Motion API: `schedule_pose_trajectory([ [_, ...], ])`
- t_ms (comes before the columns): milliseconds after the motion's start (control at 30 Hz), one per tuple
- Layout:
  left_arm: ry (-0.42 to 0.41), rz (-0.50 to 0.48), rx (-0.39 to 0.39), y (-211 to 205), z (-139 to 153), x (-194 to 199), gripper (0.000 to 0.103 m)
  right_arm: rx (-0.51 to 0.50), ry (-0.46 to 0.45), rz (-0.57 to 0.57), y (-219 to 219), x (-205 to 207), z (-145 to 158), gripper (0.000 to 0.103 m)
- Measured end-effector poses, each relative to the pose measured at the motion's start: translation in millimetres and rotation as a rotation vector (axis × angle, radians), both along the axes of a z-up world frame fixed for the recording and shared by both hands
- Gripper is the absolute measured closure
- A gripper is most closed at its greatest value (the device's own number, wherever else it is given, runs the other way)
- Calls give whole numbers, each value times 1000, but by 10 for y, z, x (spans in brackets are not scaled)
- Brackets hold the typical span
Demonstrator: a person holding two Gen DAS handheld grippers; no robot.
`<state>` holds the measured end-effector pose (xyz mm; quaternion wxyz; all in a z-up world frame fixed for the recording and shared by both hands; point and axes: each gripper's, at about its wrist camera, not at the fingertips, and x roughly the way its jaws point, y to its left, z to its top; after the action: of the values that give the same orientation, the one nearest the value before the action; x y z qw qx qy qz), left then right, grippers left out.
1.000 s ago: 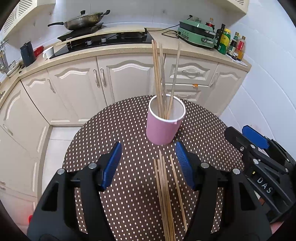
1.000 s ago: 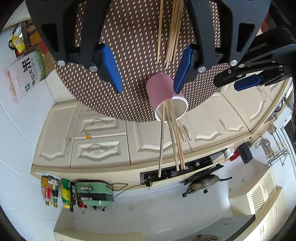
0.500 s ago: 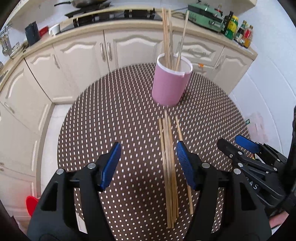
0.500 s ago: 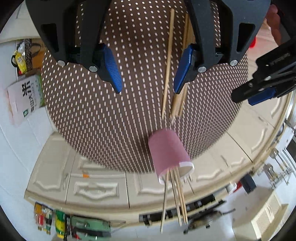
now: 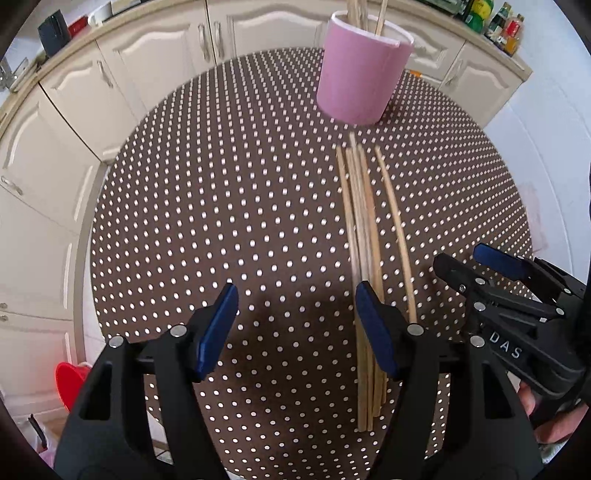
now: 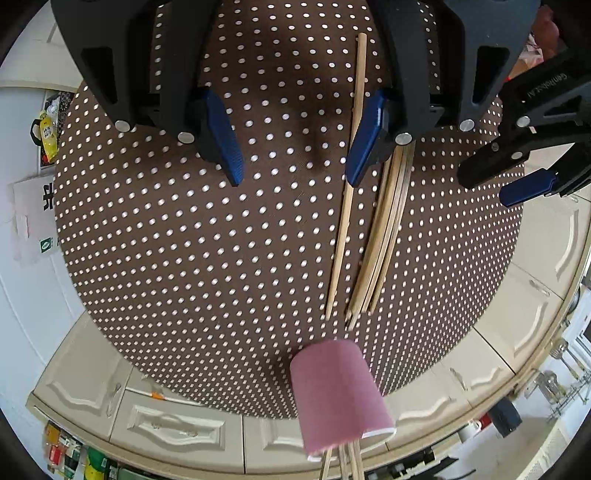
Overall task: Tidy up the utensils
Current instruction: 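Move both tools back down to the chopstick pile on the table, then grasp one wooden chopstick from the pile with the right tool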
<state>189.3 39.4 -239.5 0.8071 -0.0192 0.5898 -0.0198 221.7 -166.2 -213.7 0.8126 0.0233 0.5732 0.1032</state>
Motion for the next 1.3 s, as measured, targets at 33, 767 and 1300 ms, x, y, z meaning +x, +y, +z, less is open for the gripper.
schedule_pose_trajectory([
  [33,8,2,-1,17,-26,2,37,4,-5,3,22,12,3,48],
  [767,62,-9,-68,392,-151,264,35,-54,-36,25,517,273,-222,98],
  [1300,73,-75,-138,-42,-160,625,39,124,23,-89,-40,216,-118,98],
])
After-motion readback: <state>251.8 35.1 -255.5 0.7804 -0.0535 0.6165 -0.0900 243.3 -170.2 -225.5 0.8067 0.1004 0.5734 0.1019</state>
